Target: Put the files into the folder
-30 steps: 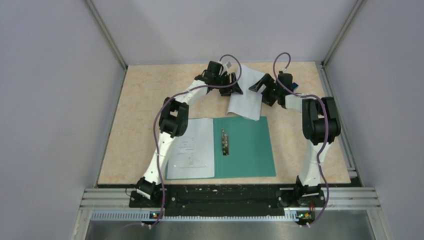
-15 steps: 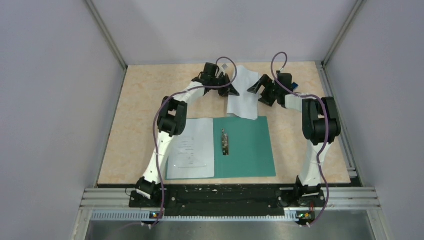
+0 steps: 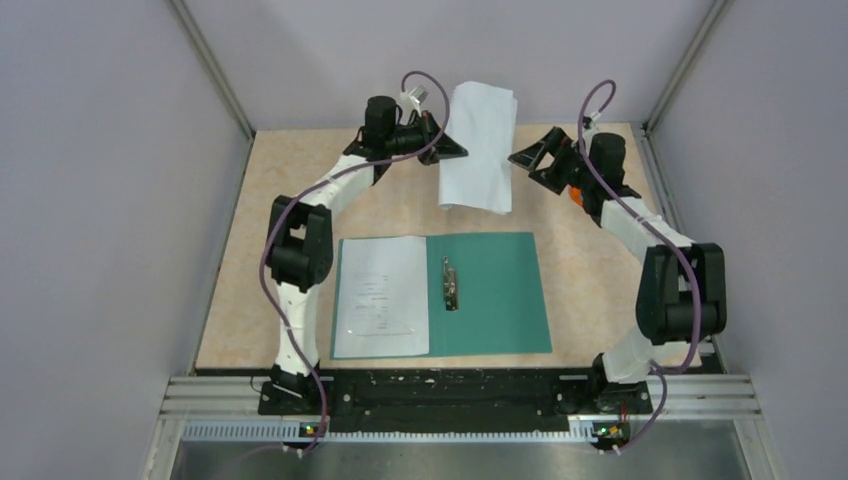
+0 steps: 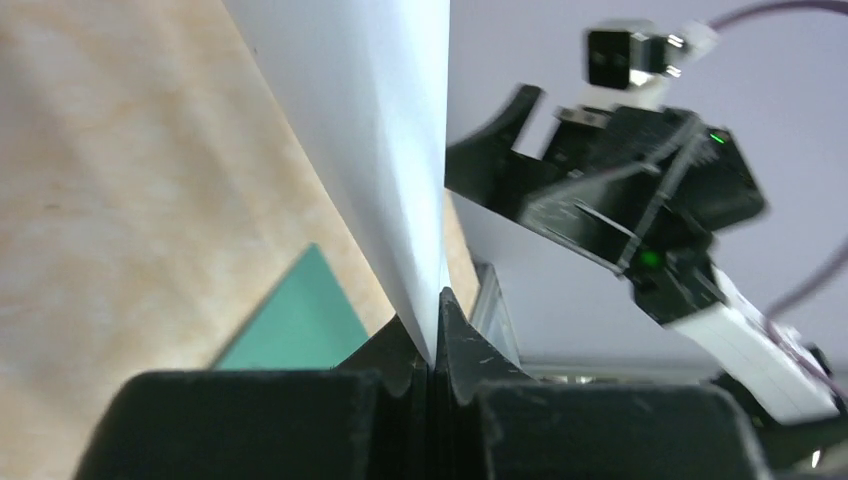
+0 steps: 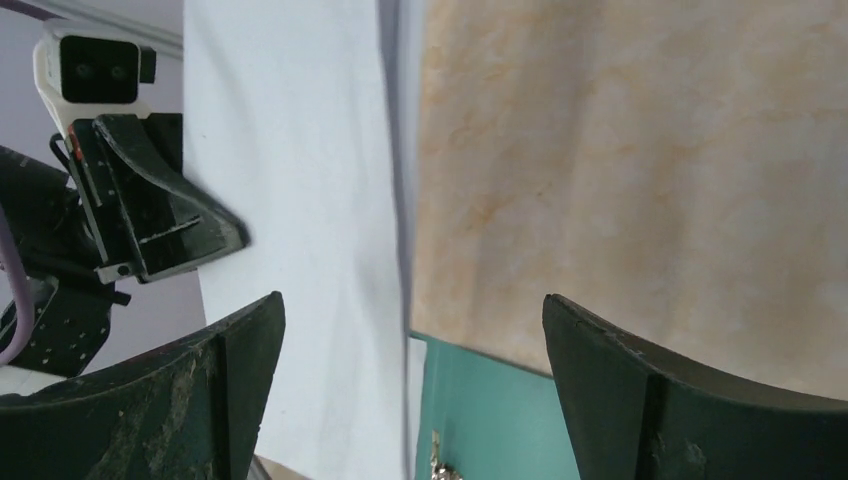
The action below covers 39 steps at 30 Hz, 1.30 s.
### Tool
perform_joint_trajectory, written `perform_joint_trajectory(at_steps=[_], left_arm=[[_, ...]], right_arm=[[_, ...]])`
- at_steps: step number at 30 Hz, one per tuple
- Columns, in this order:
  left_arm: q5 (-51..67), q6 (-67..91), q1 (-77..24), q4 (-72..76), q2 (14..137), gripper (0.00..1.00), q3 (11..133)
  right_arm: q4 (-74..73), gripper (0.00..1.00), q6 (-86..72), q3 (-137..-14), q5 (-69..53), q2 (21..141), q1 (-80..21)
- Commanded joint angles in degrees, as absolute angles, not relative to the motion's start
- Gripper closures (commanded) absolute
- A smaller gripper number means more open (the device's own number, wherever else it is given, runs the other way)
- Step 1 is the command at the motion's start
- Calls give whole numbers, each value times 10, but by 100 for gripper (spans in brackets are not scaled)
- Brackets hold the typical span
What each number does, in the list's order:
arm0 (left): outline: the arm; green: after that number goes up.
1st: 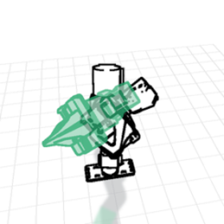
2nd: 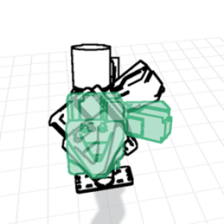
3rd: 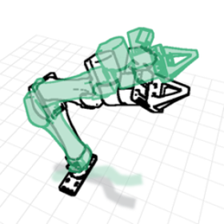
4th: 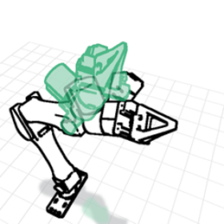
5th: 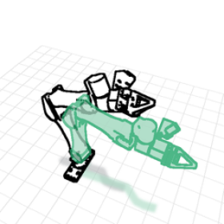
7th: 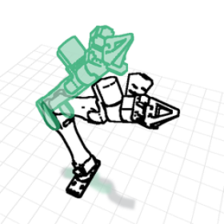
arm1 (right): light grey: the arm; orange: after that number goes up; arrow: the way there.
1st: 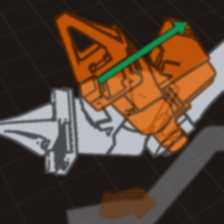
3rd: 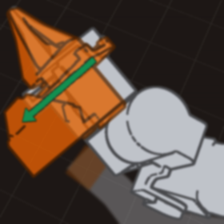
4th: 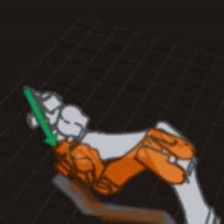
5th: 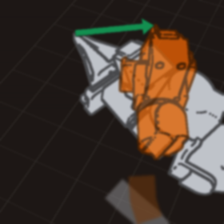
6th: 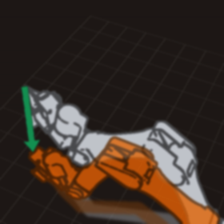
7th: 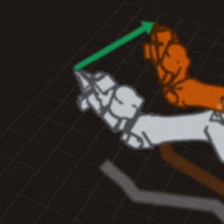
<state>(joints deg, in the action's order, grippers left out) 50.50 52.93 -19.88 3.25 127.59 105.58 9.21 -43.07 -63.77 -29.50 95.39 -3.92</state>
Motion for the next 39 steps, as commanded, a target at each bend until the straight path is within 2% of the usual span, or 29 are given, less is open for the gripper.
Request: perform_joint_trajectory(at_steps=[1, 9, 13, 16, 21, 27, 39], left_arm=[[574, 593, -203, 199, 1157, 100, 963], [614, 739, -204, 397, 1057, 100, 815], [625, 778, -205, 446, 1030, 100, 780], [632, 807, -209, 483, 1019, 100, 765], [635, 840, -210, 530, 1003, 100, 738], [640, 846, -213, 544, 997, 100, 715], [629, 762, -229, 449, 991, 100, 696]], right_arm=[[207, 1, -479, -586, -392, 887, -30], [365, 1, -602, -526, -453, 794, -31], [445, 7, -663, -509, -471, 775, -37], [429, 11, -659, -517, -470, 767, -52], [363, 24, -618, -530, -455, 758, -73], [353, 38, -614, -532, -452, 751, -94], [273, 56, -569, -531, -432, 720, -136]])
